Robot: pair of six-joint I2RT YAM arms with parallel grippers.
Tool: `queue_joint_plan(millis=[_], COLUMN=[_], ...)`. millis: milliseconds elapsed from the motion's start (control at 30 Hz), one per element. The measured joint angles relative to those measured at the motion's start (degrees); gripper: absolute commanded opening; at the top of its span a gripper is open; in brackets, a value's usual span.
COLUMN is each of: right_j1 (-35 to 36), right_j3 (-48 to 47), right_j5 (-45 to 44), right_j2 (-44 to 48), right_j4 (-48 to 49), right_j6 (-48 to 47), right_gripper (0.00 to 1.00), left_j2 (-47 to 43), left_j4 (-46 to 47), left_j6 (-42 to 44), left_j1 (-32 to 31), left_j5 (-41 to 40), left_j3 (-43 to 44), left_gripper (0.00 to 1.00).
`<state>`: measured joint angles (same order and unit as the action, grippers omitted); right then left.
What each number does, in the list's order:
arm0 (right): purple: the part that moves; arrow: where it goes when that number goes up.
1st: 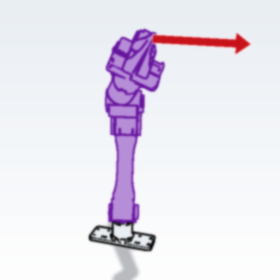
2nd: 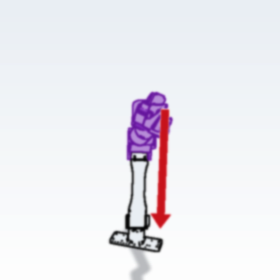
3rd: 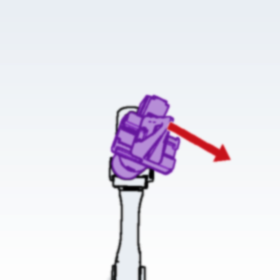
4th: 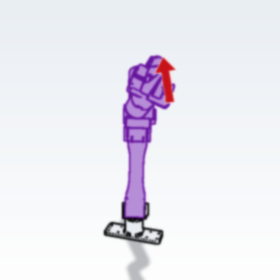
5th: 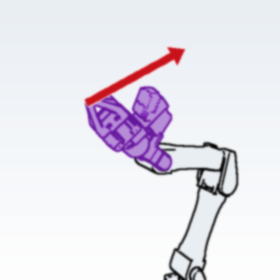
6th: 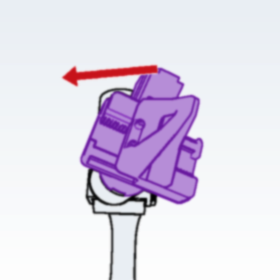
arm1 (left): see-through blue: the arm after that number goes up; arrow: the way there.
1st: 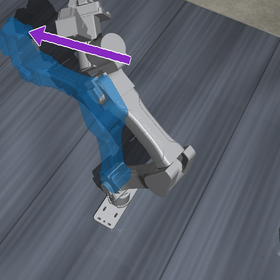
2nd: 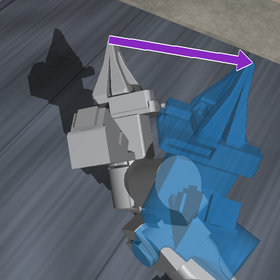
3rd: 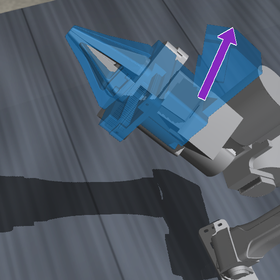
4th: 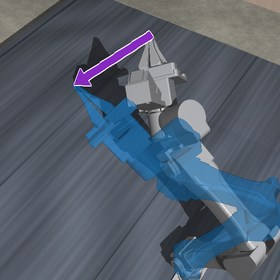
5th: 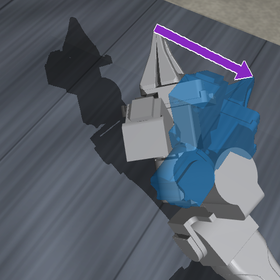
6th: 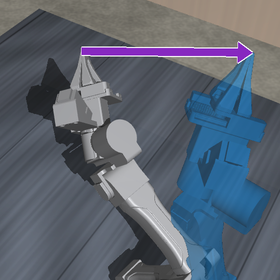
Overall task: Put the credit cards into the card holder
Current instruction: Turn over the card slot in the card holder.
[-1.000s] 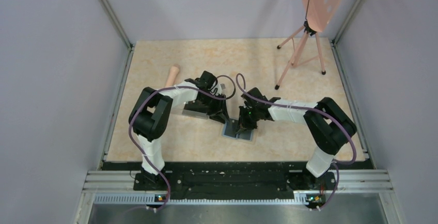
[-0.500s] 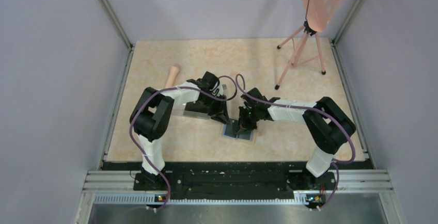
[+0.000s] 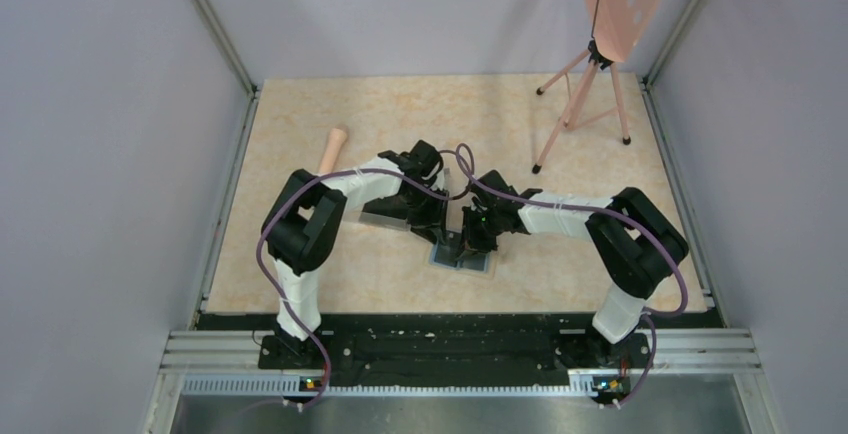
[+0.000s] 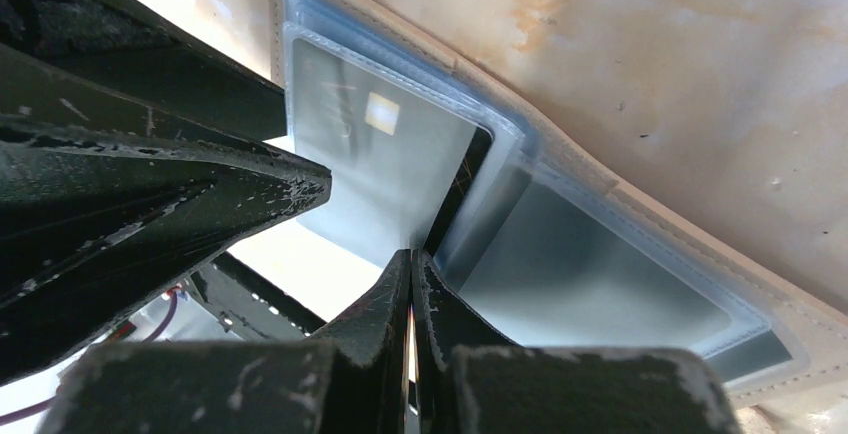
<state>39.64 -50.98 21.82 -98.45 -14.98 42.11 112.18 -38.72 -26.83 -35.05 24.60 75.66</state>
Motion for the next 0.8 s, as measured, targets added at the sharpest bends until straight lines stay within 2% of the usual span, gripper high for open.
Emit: queue_joint_plan(millis=[167, 500, 800], right_j1=[0.00, 0.00, 0.00], right_j3=[0.00, 0.00, 0.00], right_j5=[0.20, 0.37, 0.55], right_j2=[-0.11, -0.20, -0.20], right_j4=[0.15, 0.35, 0.59], right_j6=[0.13, 0.50, 1.31], right_gripper=[0.00, 0.00, 0.00], left_j2=[0.00, 0.00, -0.46], left_j4=[-1.75, -1.99, 0.59], left_j6=[0.37, 1.46, 1.49], left_j1=[-0.42, -0.63, -0.63], left_j5=[-2.25, -1.97, 2.21], left_j3=[0.22, 0.20, -0.87], left_gripper=[0.37, 0.26, 0.26])
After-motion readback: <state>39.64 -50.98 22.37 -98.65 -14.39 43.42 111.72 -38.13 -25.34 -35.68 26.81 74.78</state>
